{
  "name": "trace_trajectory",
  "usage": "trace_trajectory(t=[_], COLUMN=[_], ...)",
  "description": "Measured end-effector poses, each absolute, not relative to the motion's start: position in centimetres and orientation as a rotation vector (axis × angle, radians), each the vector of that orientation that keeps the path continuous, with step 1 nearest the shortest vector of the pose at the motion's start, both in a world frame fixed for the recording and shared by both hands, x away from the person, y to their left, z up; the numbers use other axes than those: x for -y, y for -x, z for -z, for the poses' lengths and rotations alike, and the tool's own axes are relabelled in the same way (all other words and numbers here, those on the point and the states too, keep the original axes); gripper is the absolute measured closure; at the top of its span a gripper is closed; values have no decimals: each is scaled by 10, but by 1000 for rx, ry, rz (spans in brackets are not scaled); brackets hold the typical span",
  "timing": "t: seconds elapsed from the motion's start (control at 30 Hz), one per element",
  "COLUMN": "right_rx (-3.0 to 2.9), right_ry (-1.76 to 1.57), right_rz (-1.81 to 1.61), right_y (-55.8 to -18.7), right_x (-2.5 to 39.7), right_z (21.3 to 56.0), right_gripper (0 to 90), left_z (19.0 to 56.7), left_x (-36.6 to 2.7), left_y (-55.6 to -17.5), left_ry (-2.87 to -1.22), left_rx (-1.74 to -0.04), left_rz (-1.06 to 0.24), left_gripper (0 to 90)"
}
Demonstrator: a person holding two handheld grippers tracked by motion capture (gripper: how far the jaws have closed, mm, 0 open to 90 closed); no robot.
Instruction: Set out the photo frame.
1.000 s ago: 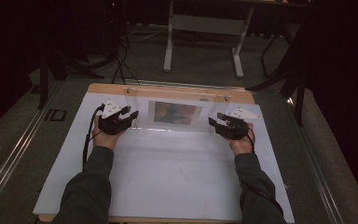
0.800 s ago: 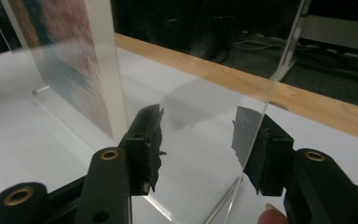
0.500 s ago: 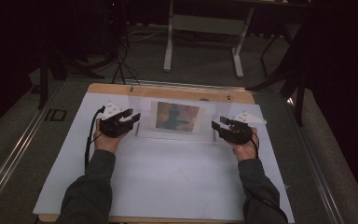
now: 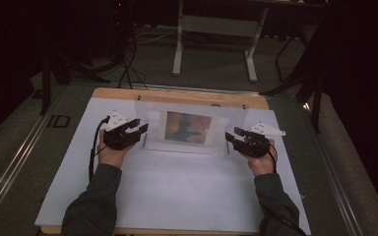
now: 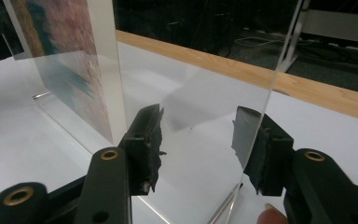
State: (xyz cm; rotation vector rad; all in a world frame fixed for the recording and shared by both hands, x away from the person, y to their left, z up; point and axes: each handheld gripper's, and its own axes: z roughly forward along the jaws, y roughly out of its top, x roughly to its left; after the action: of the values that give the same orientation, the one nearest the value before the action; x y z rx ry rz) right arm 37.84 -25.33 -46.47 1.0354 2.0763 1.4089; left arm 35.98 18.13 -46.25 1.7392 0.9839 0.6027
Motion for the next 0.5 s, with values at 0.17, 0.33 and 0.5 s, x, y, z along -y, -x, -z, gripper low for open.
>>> trace_trajectory(t=[0.17, 0.33, 0.5], right_rx=[-2083, -2086, -2100], right_ry=[-1045, -1052, -1048], right_rz=[-1410, -1424, -1433], right_y=[-372, -369, -368], right_x=[256, 256, 255], right_z=[466, 469, 469], right_gripper=[505, 502, 501], left_z=[464, 463, 461], left_x=[-179, -178, -179], left_y=[-354, -345, -338], left_ry=[-1744, -1750, -1749], left_rx=[-1000, -1021, -1036], left_rz=[-594, -598, -603], left_gripper=[594, 594, 594])
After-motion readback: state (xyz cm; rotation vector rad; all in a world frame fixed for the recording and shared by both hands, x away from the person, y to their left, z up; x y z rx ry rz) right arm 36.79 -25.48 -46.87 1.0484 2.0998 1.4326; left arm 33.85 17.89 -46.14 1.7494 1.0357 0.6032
